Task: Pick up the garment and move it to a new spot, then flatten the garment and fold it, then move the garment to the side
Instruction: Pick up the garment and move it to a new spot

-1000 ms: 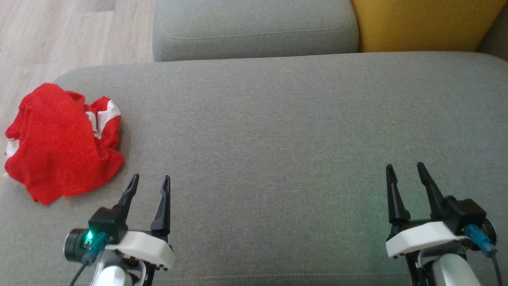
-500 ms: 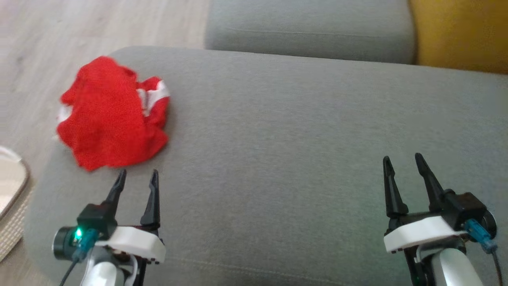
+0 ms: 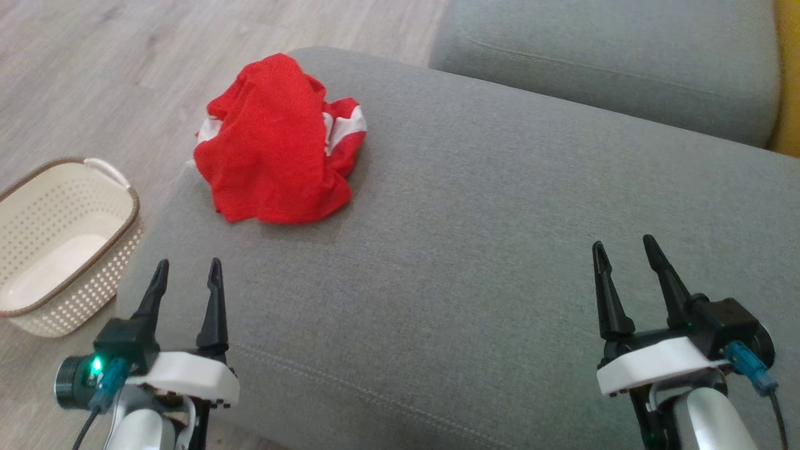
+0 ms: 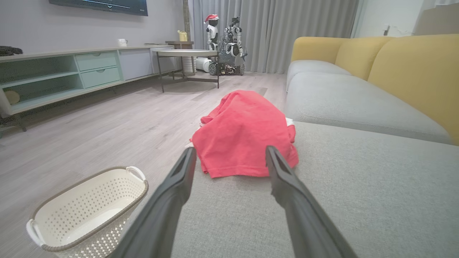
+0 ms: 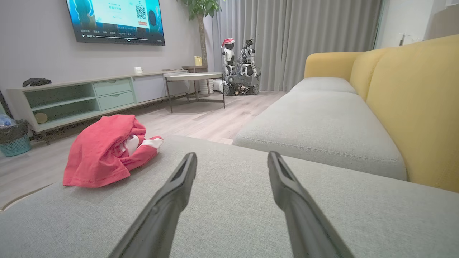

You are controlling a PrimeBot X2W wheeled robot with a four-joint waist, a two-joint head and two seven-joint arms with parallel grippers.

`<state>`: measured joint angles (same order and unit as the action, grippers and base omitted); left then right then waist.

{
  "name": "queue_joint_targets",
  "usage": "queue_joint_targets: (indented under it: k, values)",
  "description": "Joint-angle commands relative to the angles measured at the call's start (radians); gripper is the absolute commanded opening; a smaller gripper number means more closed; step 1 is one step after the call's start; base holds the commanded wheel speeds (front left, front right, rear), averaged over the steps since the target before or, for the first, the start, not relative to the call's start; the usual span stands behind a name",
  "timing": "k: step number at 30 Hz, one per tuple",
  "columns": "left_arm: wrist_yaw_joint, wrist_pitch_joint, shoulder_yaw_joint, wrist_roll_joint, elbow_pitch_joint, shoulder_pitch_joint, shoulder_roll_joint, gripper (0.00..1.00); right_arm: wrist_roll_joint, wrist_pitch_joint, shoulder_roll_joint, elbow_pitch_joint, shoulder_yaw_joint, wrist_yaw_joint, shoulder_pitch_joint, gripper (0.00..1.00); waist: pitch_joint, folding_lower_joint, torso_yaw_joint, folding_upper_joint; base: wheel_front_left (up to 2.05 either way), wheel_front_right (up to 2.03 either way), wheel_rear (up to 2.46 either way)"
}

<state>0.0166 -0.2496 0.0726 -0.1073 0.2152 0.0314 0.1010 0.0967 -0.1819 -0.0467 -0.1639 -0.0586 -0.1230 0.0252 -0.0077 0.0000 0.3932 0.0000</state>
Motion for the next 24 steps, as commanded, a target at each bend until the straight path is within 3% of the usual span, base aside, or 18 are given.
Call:
queue_joint_targets:
  k: [1,24]
  values:
    - [-0.003,-0.012,-0.040,0.007,-0.038,0.040,0.015,1.00,0.004,0.006,-0.004,0.031,-0.023,-0.008,0.017,1.00,0.000,0.0000,0.019,0.0000,0.00,0.00,0.00]
    - [0.022,-0.012,-0.060,0.013,-0.041,0.062,-0.002,1.00,0.005,0.017,-0.004,0.026,-0.028,-0.008,0.032,1.00,0.048,0.0000,0.022,0.0000,0.00,0.00,0.00]
